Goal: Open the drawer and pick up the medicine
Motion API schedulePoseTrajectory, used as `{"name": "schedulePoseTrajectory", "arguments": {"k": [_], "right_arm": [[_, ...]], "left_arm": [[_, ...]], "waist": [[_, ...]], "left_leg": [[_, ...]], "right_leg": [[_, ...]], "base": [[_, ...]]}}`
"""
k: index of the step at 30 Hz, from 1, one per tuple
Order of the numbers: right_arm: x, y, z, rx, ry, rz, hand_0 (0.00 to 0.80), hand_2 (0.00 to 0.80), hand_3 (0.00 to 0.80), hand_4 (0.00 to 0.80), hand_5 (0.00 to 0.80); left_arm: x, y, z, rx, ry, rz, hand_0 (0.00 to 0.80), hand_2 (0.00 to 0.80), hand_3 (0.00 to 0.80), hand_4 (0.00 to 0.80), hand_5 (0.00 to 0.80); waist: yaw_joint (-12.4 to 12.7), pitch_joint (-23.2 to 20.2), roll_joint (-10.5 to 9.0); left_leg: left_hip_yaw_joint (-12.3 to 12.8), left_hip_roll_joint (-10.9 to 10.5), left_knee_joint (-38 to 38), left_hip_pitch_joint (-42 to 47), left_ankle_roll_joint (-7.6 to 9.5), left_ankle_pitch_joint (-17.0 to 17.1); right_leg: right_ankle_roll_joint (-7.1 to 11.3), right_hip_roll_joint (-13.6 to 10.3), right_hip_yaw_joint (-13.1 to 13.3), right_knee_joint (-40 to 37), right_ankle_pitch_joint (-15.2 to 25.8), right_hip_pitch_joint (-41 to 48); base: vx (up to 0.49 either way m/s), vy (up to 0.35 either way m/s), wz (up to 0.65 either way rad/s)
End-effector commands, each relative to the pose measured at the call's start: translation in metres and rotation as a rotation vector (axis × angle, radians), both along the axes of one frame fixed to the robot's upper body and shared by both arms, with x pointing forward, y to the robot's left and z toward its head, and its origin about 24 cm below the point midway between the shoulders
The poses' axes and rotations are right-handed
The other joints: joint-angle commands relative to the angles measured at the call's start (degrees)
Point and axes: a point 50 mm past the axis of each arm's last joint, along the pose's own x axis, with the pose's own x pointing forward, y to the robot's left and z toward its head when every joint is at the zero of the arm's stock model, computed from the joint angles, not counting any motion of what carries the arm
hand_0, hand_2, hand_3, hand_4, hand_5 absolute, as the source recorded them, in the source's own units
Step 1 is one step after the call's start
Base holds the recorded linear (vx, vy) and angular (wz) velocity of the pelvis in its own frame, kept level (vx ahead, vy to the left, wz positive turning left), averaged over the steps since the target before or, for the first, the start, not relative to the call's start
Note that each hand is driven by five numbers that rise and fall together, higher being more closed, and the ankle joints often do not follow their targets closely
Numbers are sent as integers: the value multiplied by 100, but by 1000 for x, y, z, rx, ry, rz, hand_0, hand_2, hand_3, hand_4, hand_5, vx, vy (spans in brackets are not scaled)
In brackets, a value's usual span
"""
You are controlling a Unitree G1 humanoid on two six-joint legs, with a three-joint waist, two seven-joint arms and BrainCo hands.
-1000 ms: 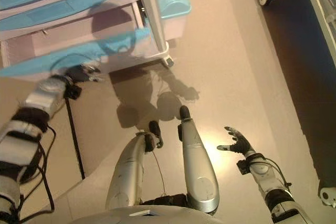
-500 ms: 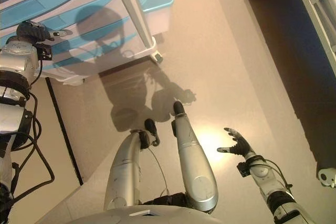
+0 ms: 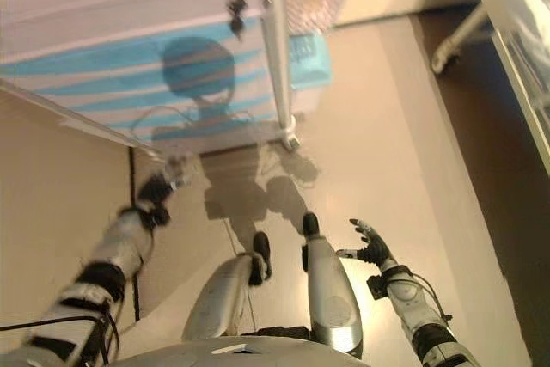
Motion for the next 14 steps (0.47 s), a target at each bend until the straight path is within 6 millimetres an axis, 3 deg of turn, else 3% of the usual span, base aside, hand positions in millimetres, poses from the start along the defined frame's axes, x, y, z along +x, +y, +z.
{"name": "schedulePoseTrajectory", "arguments": {"k": [1,4,8,10,14], "right_arm": [[-19,-4,-10,18,50,-19,0,0,0,0,0],[-33,1,-22,47,127,-38,0,0,0,0,0],[-54,3,-40,82,263,-80,0,0,0,0,0],[-65,4,-48,87,335,-97,0,0,0,0,0],[-73,8,-55,81,416,-101,0,0,0,0,0]], "left_arm": [[-31,7,-23,43,65,27,0,0,0,0,0],[-85,1,-64,47,294,26,0,0,0,0,0],[-137,-5,-90,81,511,-21,0,0,0,0,0],[-150,-14,-97,80,574,-100,0,0,0,0,0],[-155,-29,-102,28,606,-163,0,0,0,0,0]], "waist": [[156,-637,-88],[293,-933,-97],[419,-1209,-138],[482,-1329,-155],[570,-1485,-163]], "left_leg": [[-58,-361,-555,288,128,-107],[-214,-345,-941,612,59,39],[-280,-296,-1381,912,-3,196],[-286,-260,-1597,1053,-36,263],[-266,-193,-1921,1258,-95,368]], "right_leg": [[248,-54,-54,-411,-108,527],[232,2,-153,-777,-30,916],[244,39,-338,-1127,47,1253],[267,53,-430,-1303,87,1410],[293,84,-571,-1616,163,1657]], "base": [[55,-126,41],[25,-116,27],[-23,-90,30],[-40,-79,17],[-53,-51,22]]}}
